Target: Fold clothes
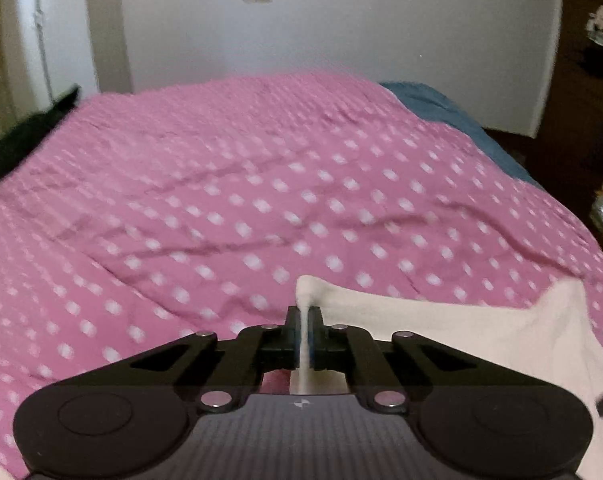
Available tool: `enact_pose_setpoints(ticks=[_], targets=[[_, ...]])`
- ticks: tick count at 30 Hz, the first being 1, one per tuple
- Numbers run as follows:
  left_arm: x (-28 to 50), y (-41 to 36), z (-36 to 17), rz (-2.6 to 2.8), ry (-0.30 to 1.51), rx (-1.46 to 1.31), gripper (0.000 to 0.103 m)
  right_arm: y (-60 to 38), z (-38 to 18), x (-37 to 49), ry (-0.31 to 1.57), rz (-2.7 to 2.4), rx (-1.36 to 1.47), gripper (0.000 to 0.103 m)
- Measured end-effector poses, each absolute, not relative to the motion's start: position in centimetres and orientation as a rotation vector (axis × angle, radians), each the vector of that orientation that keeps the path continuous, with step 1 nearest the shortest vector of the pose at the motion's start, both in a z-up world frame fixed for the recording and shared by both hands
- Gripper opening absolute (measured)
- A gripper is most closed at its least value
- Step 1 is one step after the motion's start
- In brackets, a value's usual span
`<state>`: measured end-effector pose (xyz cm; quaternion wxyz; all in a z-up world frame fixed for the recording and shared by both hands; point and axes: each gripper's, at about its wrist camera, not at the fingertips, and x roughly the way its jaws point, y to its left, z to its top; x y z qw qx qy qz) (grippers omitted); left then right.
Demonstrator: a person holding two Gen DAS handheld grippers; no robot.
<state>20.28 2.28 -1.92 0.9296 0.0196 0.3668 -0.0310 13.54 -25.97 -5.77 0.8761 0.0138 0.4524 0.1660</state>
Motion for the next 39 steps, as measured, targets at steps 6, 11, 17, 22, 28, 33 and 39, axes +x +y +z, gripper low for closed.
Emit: enact_pose_setpoints(ticks=[6,11,17,22,28,33,39], targets=[[21.3,3.0,-3.4,-0.032,0.796,0.042,0.005,-26.9,-7.0,14.5,0.998,0.358,0.13,0.103],[21.1,2.7,-3.4,-0.048,0.816,0.053,0.013,-27.6,-7.2,15.2,1.032,0.365,0.192,0.103],[19.7,2.9,-2.5,-0.082,0.833,-0.025,0.048,-28.3,-7.2,15.9,1.07,0.372,0.258,0.103],[16.6,1.9,-0.5,-0.167,0.816,-0.025,0.061,-28.7,-6.4,15.5,1.069,0.375,0.278,0.103],[11.6,-1.2,1.6,-0.333,0.798,0.052,0.07,-28.8,-1.7,10.0,0.929,0.37,0.147,0.103],[7.6,-5.1,2.4,-0.487,0.813,0.108,0.072,-30.1,1.0,4.8,0.854,0.343,0.103,0.102],[3.1,-9.2,2.1,-0.634,0.783,0.218,0.074,-30.5,0.8,-1.7,0.84,0.306,0.017,0.102]])
